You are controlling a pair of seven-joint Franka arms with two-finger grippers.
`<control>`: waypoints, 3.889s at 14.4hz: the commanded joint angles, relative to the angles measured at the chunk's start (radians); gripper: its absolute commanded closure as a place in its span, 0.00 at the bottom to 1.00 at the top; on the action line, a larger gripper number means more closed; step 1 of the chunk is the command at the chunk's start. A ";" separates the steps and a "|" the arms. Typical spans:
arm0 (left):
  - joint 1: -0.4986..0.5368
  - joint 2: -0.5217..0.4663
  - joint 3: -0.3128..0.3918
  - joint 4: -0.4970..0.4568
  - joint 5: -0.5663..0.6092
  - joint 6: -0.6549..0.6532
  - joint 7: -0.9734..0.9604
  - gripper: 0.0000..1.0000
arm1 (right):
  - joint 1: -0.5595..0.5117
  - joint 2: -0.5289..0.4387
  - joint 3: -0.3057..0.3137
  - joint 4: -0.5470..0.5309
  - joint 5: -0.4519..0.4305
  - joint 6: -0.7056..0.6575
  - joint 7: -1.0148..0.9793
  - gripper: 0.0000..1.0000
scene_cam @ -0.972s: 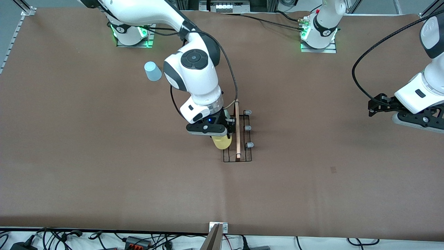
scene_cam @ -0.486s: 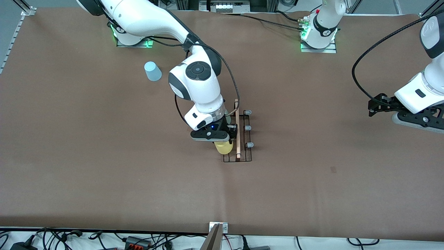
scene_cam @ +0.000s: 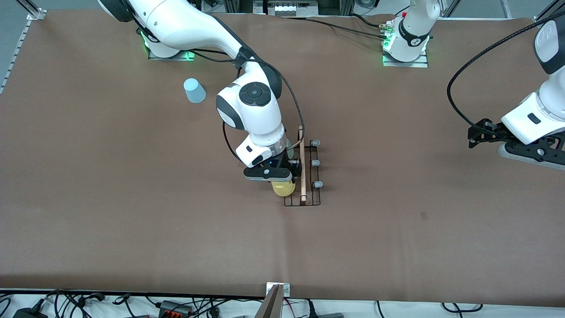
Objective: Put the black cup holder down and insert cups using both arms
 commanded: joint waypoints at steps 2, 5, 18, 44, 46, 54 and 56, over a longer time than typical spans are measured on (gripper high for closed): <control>0.000 0.013 -0.004 0.030 -0.016 -0.015 0.020 0.00 | 0.010 -0.033 -0.022 -0.011 -0.011 -0.008 0.007 0.00; 0.000 0.016 -0.004 0.035 -0.015 -0.015 0.020 0.00 | -0.028 -0.138 -0.030 -0.089 -0.004 -0.043 -0.017 0.00; 0.006 0.016 -0.004 0.033 -0.015 -0.015 0.021 0.00 | -0.623 -0.622 -0.027 -0.272 0.233 -0.644 -0.799 0.00; 0.008 0.016 -0.004 0.033 -0.015 -0.016 0.023 0.00 | -0.692 -0.738 -0.029 -0.304 0.268 -0.770 -0.905 0.00; 0.008 0.016 -0.004 0.033 -0.015 -0.016 0.023 0.00 | -0.696 -0.737 -0.029 -0.306 0.285 -0.772 -0.916 0.00; 0.008 0.016 -0.004 0.033 -0.015 -0.016 0.023 0.00 | -0.696 -0.734 -0.033 -0.306 0.291 -0.778 -0.921 0.00; 0.008 0.016 -0.004 0.033 -0.015 -0.016 0.023 0.00 | -0.683 -0.732 -0.050 -0.306 0.288 -0.781 -0.922 0.00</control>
